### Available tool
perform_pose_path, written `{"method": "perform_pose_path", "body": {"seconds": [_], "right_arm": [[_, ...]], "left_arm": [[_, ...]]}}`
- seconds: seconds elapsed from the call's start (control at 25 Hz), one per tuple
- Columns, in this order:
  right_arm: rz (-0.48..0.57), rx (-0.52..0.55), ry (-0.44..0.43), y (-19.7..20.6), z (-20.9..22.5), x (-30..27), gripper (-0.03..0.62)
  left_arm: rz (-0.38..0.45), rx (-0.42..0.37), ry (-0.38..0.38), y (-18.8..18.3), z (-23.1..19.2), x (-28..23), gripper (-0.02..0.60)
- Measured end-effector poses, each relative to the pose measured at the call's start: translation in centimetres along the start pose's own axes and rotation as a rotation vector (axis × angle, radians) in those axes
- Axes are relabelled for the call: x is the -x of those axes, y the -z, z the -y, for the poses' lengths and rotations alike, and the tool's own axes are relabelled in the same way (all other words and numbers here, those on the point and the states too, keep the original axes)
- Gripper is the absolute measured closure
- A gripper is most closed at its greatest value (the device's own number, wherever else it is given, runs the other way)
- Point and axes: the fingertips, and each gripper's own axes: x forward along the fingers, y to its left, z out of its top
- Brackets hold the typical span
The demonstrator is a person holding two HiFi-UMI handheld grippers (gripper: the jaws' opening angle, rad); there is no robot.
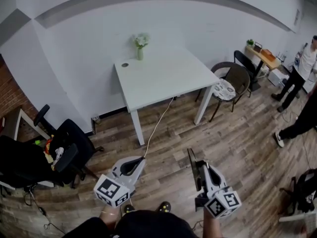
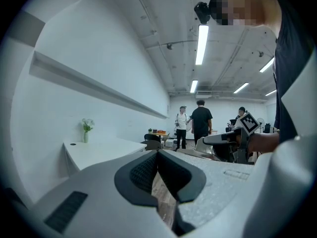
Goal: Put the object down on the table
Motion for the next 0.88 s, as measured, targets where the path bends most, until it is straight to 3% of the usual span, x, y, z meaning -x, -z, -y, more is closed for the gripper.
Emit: {"method": "perform_pose_path", "body": {"seconds": [0.44,0.88], "right_arm": [[0.007,-0.007,-0.015,-0.8,3.1,0.7,0.576],[0.015,-0.001,0.011,-1.5,4.9,-1.2,0.576]], "left_arm": [[-0.017,-0.007,-0.016,0.1,2.0,-2.4,0.583],[-0.028,-0.005,0.006,0.7,0.2,-5.6,0.583]]}}
